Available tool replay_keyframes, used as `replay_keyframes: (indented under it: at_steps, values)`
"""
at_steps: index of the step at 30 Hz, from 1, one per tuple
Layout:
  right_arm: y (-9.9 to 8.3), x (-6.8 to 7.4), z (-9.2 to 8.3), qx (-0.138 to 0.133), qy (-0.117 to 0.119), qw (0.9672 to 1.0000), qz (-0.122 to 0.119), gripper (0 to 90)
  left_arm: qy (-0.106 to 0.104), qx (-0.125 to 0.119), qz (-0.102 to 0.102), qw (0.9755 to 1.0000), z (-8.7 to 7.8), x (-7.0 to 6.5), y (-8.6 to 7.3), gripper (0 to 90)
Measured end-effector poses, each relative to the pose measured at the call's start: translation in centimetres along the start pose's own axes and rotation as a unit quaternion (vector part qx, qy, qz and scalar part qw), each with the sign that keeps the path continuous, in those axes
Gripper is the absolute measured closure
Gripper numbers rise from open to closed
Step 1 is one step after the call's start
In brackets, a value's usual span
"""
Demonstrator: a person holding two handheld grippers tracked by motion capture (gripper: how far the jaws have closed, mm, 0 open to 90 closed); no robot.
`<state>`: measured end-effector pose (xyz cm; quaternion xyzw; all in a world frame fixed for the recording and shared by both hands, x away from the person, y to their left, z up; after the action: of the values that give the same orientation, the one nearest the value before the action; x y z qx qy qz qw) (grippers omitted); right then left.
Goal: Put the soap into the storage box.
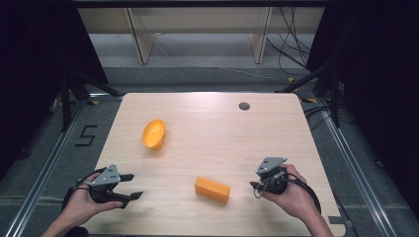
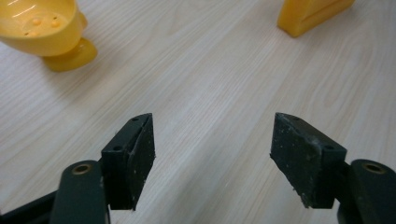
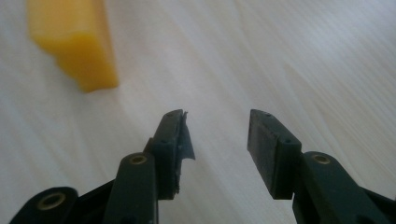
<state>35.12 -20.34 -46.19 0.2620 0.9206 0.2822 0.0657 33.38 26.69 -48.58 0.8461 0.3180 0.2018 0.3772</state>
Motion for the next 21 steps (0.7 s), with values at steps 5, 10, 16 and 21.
replay_keyframes:
  at_steps: [5, 10, 16, 21]
  values:
    - [1.4, 1.2, -0.5, 0.065, 0.063, 0.9953, -0.034, 60.8, -0.005, 0.019, 0.039, 0.9991, 0.2, -0.4, -0.1, 30.3]
    - [3.5, 2.0, -0.3, 0.101, 0.095, 0.9886, -0.059, 60.5, -0.006, 0.017, 0.037, 0.9992, 0.3, -0.5, -0.2, 30.2]
    - [6.2, 2.8, 0.4, 0.123, 0.123, 0.9816, -0.078, 58.5, -0.014, 0.012, 0.031, 0.9993, 0.5, -0.8, -0.2, 28.0]
    - [8.7, 3.8, 1.8, 0.160, 0.138, 0.9727, -0.096, 53.0, -0.016, 0.019, 0.036, 0.9990, 0.6, -0.7, -0.3, 27.3]
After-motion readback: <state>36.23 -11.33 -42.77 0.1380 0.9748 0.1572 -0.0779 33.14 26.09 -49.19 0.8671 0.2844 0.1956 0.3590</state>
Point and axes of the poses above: each handheld gripper's, and its own axes: z roughly forward along the jaws, y roughly out of its top, x roughly to its left, the point moved 2 cm from there along z, roughly forward along the jaws, and after that the axes turned 11 degrees about y, right-handed, at the moved point
